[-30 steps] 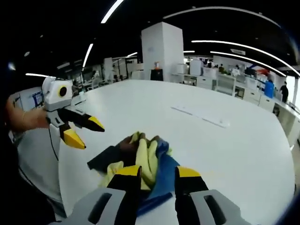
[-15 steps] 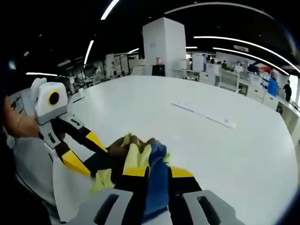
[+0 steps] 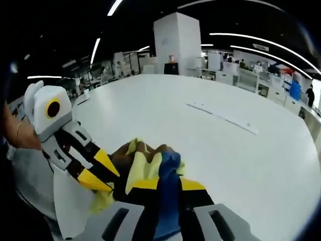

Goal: Fold the garment on the visible template until the final outline fits inside the template.

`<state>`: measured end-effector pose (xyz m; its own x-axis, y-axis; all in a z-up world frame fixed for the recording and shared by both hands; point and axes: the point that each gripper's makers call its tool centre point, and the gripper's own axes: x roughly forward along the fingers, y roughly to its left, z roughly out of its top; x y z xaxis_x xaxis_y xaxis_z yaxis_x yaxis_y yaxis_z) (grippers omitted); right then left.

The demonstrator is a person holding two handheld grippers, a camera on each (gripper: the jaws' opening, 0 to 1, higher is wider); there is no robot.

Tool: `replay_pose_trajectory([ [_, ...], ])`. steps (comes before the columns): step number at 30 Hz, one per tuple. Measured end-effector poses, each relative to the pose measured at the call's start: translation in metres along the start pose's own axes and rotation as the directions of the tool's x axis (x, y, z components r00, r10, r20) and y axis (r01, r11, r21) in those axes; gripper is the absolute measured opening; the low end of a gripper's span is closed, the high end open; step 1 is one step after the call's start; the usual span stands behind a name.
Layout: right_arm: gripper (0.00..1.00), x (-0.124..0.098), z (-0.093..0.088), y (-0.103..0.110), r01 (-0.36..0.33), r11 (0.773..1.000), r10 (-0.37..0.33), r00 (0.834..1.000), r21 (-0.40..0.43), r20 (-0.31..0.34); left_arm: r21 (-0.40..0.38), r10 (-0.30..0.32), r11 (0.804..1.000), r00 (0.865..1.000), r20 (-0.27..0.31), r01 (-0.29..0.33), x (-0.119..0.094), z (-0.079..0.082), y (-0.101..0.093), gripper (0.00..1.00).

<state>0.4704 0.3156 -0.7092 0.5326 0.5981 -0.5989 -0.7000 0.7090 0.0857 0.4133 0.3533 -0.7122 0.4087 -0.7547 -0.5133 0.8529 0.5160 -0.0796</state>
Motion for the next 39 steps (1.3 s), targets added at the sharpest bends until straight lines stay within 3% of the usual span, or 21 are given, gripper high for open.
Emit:
replay_pose_trajectory([
  [7,0.0,0.004,-0.003,-0.001,0.006,1.0,-0.006,1.0,-0.002,-0.029,0.007,-0.01,1.0,1.0,-0.002,0.01,0.002,0.0,0.001,0.0],
  [15,0.0,0.003,-0.005,-0.003,0.014,1.0,-0.013,0.999,0.016,-0.046,-0.015,0.024,1.0,1.0,0.004,-0.024,-0.004,0.002,0.009,0.0],
  [23,0.0,-0.005,0.002,-0.005,0.025,1.0,-0.025,0.999,0.017,-0.032,-0.066,0.022,0.998,0.999,0.025,-0.021,-0.014,0.007,0.01,0.0],
  [28,0.0,-0.011,0.005,-0.01,0.038,0.999,-0.038,0.999,0.016,-0.025,-0.055,0.03,0.998,0.999,0.025,-0.028,-0.016,0.008,0.011,0.0],
  [39,0.0,-0.03,0.019,-0.025,0.086,0.996,-0.086,0.996,-0.008,0.011,-0.061,0.081,0.995,0.992,0.095,-0.075,-0.045,0.038,0.029,0.0],
])
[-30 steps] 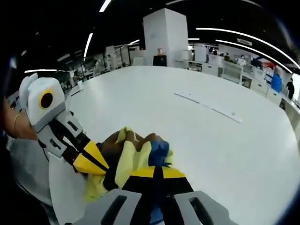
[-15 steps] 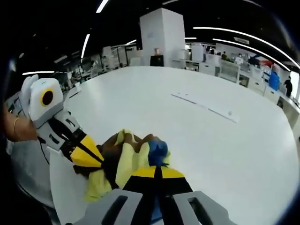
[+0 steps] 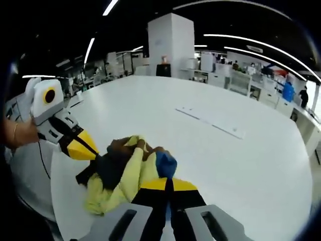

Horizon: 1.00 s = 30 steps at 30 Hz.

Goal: Fold the garment on the visible template until the final outline fits inside the template.

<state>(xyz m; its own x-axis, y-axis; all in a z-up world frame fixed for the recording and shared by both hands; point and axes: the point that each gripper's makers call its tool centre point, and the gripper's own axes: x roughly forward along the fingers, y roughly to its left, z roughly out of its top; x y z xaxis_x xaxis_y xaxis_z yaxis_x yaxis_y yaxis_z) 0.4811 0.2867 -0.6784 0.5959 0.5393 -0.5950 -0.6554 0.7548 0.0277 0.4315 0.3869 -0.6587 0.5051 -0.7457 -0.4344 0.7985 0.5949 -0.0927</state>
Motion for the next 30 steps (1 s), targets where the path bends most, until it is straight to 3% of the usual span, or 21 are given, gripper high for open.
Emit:
replay_pose_trajectory([
  [8,0.0,-0.011,0.013,-0.019,0.044,0.999,-0.044,0.999,-0.017,0.03,-0.118,0.055,0.992,0.993,0.106,-0.042,-0.021,0.027,0.03,0.0],
  [19,0.0,-0.016,0.032,-0.036,0.082,0.997,-0.082,0.993,0.012,0.079,-0.139,0.174,0.979,0.97,0.167,-0.151,-0.035,0.051,0.077,0.0],
  [30,0.0,-0.018,0.029,-0.063,0.135,0.988,-0.141,0.987,0.081,0.073,-0.282,0.289,0.935,0.925,0.248,-0.217,-0.055,0.062,0.138,0.0],
])
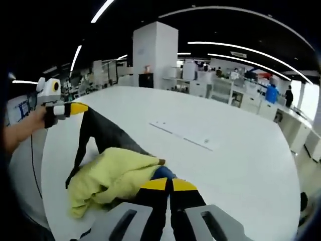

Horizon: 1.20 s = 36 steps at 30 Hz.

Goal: Fold the garment on the visible template until the final outline fits inside the template.

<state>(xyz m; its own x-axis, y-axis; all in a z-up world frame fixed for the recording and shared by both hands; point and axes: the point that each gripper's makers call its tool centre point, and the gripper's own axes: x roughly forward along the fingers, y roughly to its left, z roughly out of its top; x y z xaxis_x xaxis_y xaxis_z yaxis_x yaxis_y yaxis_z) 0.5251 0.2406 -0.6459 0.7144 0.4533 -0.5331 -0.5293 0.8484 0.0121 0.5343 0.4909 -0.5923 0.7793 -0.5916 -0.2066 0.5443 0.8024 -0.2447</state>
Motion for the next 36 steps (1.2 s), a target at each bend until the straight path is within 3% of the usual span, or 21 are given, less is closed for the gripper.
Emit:
replay_pose_trajectory([
  [6,0.0,0.003,0.003,-0.019,0.037,0.997,-0.038,0.999,0.062,0.013,-0.003,0.048,0.999,0.999,0.004,-0.048,0.004,0.001,0.028,0.0],
  [18,0.0,0.036,-0.015,-0.067,0.136,0.972,-0.129,0.99,0.189,-0.052,0.054,0.161,0.986,0.984,-0.081,-0.157,0.021,-0.018,0.089,0.0],
  [27,0.0,0.068,-0.023,-0.088,0.197,0.962,-0.187,0.98,0.187,-0.073,0.059,0.203,0.979,0.972,-0.12,-0.197,0.035,-0.032,0.122,0.0],
  [28,0.0,0.072,-0.027,-0.091,0.22,0.96,-0.209,0.975,0.173,-0.082,0.053,0.212,0.977,0.968,-0.132,-0.207,0.036,-0.037,0.126,0.0],
  [31,0.0,0.082,-0.04,-0.094,0.251,0.956,-0.235,0.965,0.152,-0.115,0.144,0.248,0.965,0.942,-0.227,-0.219,0.035,-0.06,0.137,0.0],
  [33,0.0,0.087,-0.045,-0.095,0.257,0.952,-0.238,0.963,0.164,-0.125,0.124,0.246,0.967,0.941,-0.232,-0.222,0.036,-0.066,0.141,0.0],
  [35,0.0,0.091,-0.048,-0.097,0.257,0.946,-0.235,0.964,0.198,-0.128,0.15,0.28,0.957,0.925,-0.257,-0.248,0.032,-0.073,0.15,0.0],
  [36,0.0,0.092,-0.051,-0.098,0.269,0.937,-0.242,0.96,0.224,-0.14,0.139,0.274,0.959,0.928,-0.252,-0.246,0.032,-0.073,0.151,0.0],
])
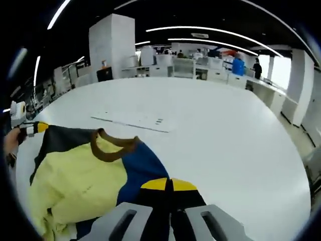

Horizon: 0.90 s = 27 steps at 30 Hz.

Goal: Fold the garment on the visible template until the final outline fits inside the template.

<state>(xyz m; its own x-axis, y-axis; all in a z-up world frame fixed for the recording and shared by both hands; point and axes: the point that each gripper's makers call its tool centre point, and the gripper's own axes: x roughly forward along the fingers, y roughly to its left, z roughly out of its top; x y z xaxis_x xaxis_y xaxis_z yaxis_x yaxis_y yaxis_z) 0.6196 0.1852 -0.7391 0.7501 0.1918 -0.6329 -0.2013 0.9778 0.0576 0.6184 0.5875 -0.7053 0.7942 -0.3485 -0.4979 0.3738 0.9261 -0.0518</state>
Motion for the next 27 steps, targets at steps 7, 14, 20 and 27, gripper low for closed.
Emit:
replay_pose_trajectory([
  [7,0.0,0.007,-0.014,-0.001,0.001,0.998,0.003,0.998,0.063,-0.061,-0.026,0.028,0.999,0.999,-0.018,-0.029,0.002,-0.008,0.009,0.0],
  [14,0.09,-0.005,-0.011,0.001,-0.019,0.997,0.024,0.998,0.078,-0.063,-0.047,0.042,0.998,0.999,-0.005,-0.042,-0.011,-0.006,0.016,0.06],
  [20,0.35,-0.025,-0.006,0.009,-0.08,0.994,0.085,0.995,0.07,-0.058,-0.047,0.009,0.999,1.0,0.011,-0.008,-0.025,0.0,0.006,0.21],
  [27,0.57,-0.052,-0.011,0.026,-0.159,0.986,0.161,0.985,0.039,-0.062,-0.024,-0.038,0.999,0.999,0.018,0.038,-0.045,0.006,-0.01,0.36],
])
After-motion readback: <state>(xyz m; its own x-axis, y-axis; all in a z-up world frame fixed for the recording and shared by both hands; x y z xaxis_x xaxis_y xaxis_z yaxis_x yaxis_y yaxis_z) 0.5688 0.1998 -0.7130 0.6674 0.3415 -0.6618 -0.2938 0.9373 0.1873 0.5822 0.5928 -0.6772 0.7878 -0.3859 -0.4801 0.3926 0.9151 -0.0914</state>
